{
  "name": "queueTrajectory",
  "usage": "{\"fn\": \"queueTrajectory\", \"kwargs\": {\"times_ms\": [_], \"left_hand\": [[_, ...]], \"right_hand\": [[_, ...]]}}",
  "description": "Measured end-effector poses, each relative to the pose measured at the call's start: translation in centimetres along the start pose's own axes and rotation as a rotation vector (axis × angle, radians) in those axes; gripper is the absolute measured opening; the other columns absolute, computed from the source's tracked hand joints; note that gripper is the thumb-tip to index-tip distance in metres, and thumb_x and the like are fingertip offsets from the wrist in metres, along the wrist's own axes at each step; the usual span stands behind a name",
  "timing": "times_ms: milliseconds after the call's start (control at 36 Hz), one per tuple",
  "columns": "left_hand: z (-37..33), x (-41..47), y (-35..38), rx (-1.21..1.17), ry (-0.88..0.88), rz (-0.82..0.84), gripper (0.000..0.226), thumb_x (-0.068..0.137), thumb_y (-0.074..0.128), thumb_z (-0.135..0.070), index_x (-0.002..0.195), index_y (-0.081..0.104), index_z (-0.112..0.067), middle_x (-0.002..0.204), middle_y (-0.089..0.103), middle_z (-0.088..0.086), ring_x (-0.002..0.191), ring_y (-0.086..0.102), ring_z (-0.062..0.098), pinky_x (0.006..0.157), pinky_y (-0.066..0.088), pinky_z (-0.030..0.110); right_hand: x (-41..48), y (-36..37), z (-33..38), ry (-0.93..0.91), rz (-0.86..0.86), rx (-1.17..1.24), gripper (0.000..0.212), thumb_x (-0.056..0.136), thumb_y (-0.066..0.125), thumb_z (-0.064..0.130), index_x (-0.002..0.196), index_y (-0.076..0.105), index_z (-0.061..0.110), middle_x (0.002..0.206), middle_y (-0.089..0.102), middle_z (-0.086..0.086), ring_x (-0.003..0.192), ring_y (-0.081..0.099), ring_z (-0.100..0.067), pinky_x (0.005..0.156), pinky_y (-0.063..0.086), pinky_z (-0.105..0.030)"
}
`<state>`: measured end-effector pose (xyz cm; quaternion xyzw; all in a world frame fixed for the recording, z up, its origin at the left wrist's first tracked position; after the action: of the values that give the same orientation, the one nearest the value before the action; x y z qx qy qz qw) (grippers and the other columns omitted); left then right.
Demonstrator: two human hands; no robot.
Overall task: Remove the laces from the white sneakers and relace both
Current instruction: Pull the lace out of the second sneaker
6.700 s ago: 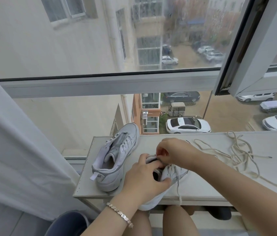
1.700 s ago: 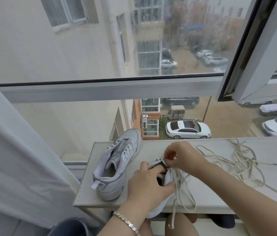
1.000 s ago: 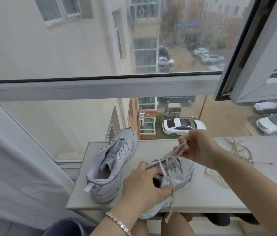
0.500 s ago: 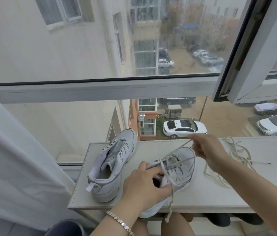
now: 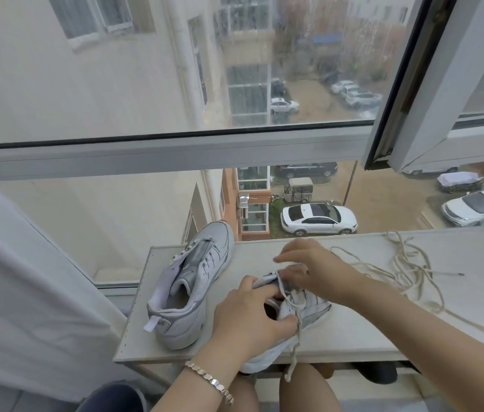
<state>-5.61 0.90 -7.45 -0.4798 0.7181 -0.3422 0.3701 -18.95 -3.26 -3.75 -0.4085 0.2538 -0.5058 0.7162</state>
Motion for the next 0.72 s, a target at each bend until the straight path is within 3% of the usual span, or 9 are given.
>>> {"fn": "queueTrajectory", "kwargs": {"times_ms": [111,278,417,500,611,667,722], "left_hand": [[-0.1,-0.1,-0.1,-0.004,-0.004,-0.011,0.039,0.068,0.052,-0.064,0.103,0.049,-0.045,0.104,0.038,-0.018,0.094,0.049,0.011,0.068,0.038,0.026],[0.0,-0.1,-0.1,-0.007,-0.003,0.004,0.04,0.068,0.051,-0.064,0.104,0.052,-0.046,0.106,0.038,-0.019,0.095,0.049,0.01,0.072,0.041,0.026],[0.0,-0.1,0.0,-0.032,0.001,0.012,0.037,0.069,0.053,-0.064,0.103,0.052,-0.051,0.106,0.037,-0.022,0.097,0.048,0.007,0.071,0.036,0.024],[-0.1,0.0,0.0,-0.025,0.006,0.014,0.038,0.069,0.054,-0.064,0.104,0.053,-0.049,0.108,0.037,-0.022,0.098,0.048,0.007,0.071,0.036,0.023],[0.0,0.1,0.1,-0.034,0.001,0.016,0.038,0.069,0.054,-0.064,0.105,0.053,-0.049,0.107,0.037,-0.022,0.097,0.049,0.007,0.071,0.036,0.023],[0.1,0.1,0.0,-0.033,0.003,0.015,0.038,0.069,0.054,-0.063,0.105,0.053,-0.049,0.106,0.037,-0.021,0.097,0.049,0.007,0.071,0.036,0.024],[0.1,0.1,0.0,-0.026,0.0,0.013,0.039,0.068,0.054,-0.064,0.104,0.051,-0.049,0.106,0.037,-0.02,0.097,0.049,0.008,0.072,0.037,0.025]], "right_hand": [[0.4,0.2,0.3,-0.015,0.004,-0.08,0.021,0.092,0.056,0.024,0.103,0.071,0.015,0.104,0.059,0.004,0.098,0.054,-0.011,0.07,0.033,-0.015],[0.7,-0.2,-0.4,-0.027,-0.03,-0.222,0.023,0.095,0.05,0.022,0.102,0.071,0.018,0.105,0.062,0.005,0.098,0.055,-0.012,0.075,0.038,-0.02],[-0.4,-4.6,-5.8,0.245,-0.254,-0.326,0.023,0.096,0.049,0.02,0.101,0.07,0.012,0.103,0.067,-0.008,0.095,0.059,-0.027,0.077,0.041,-0.031],[-1.4,-5.0,-7.8,0.383,-0.268,-0.461,0.024,0.096,0.047,0.026,0.099,0.069,0.017,0.101,0.068,-0.003,0.095,0.06,-0.025,0.069,0.032,-0.029],[-1.0,-2.7,-6.6,0.352,-0.196,-0.504,0.023,0.094,0.044,0.024,0.093,0.067,0.023,0.102,0.062,0.005,0.108,0.054,-0.019,0.082,0.029,-0.032],[-0.7,-1.4,-5.2,0.215,-0.155,-0.417,0.027,0.095,0.047,0.032,0.116,0.061,0.026,0.126,0.054,0.008,0.124,0.041,-0.014,0.1,0.023,-0.033],[-0.2,-0.4,-3.6,0.098,-0.084,-0.251,0.037,0.093,0.052,0.039,0.127,0.055,0.026,0.134,0.047,0.011,0.129,0.034,-0.01,0.105,0.015,-0.029]]}}
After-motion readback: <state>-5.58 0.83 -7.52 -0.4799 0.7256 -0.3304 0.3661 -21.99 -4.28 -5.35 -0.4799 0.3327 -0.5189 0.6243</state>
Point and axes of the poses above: each hand's wrist, its own x-axis towards the middle knuckle, its own y-axis out of the palm, z = x × y, the point moved 5 cm from there along x, towards the middle knuckle
